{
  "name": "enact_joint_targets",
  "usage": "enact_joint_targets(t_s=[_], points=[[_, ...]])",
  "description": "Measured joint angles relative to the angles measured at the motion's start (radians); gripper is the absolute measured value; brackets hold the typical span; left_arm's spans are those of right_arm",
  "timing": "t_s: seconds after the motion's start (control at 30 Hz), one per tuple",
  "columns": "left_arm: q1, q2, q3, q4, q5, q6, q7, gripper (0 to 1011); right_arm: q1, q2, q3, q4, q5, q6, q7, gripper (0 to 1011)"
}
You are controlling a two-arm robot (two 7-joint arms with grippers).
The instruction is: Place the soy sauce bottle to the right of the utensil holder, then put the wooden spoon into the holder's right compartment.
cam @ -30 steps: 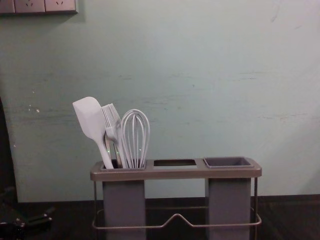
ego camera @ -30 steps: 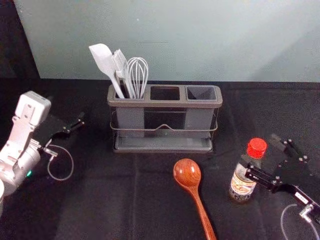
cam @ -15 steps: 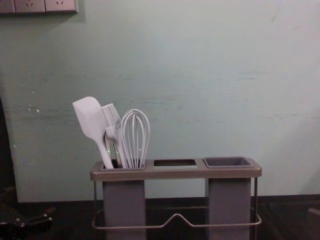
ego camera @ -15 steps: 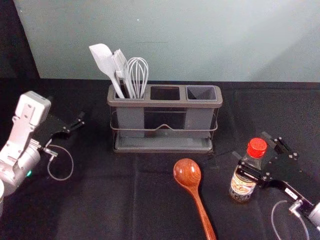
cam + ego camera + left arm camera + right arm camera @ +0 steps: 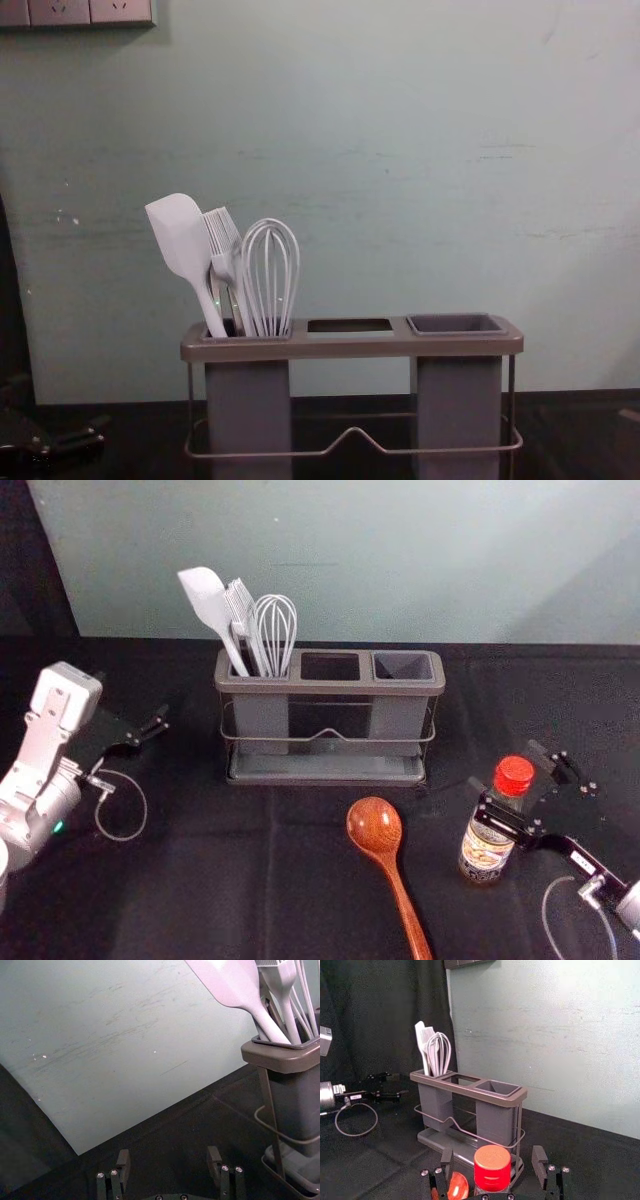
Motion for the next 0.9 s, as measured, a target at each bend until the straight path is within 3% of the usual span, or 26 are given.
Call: enact_joint_targets(t_s=[0.77,0.9], points=[[0.0,0.0,0.0,0.0,0.0,0.0,0.0,1005,-0.006,-0.045,0.035,0.013,-0.027,0.0,0.045,1003],[0.0,0.0,0.0,0.0,0.0,0.0,0.0,1005,-0.007,-0.055,0.041,0.016,-0.032,0.001,0.055,946]])
